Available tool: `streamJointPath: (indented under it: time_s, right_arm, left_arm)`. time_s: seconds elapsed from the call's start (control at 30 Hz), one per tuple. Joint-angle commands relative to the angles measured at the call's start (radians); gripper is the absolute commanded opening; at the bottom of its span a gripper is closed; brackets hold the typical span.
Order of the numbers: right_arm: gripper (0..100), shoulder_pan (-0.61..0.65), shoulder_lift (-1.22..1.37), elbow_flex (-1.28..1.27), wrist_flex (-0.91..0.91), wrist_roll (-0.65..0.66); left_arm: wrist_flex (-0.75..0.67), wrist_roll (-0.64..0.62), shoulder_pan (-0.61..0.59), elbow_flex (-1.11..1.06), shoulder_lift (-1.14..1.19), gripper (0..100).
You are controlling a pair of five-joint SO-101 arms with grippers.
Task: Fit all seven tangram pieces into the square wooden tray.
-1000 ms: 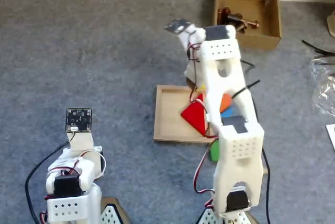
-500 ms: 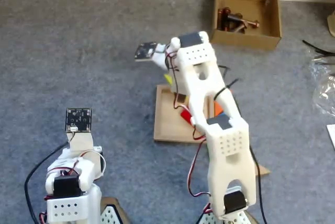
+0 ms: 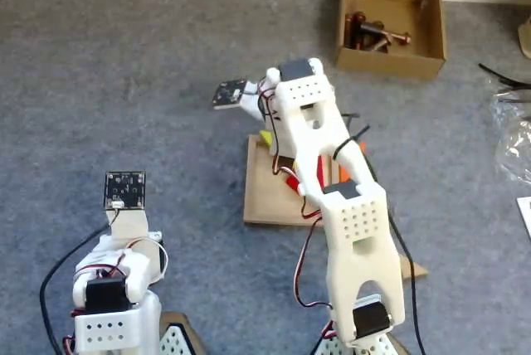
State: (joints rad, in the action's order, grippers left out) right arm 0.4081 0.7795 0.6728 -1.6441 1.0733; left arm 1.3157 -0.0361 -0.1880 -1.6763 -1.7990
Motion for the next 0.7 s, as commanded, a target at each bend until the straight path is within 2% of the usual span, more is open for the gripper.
streamJointPath:
  time_s: [0.0,0.3,0.67]
  right_arm:
    - [12.4,0.024,-0.013,0.048,-0.019,0.043]
    - [12.4,0.027,0.107,0.059,-0.107,0.054]
    - [12.4,0.045,0.108,0.061,-0.116,0.054]
  left_arm:
    - [0.008,-0.002,-0.008,-0.021,0.007,0]
    - [0.008,-0.002,-0.008,-0.021,0.007,0]
    - [0.008,-0.002,-0.008,-0.021,0.007,0]
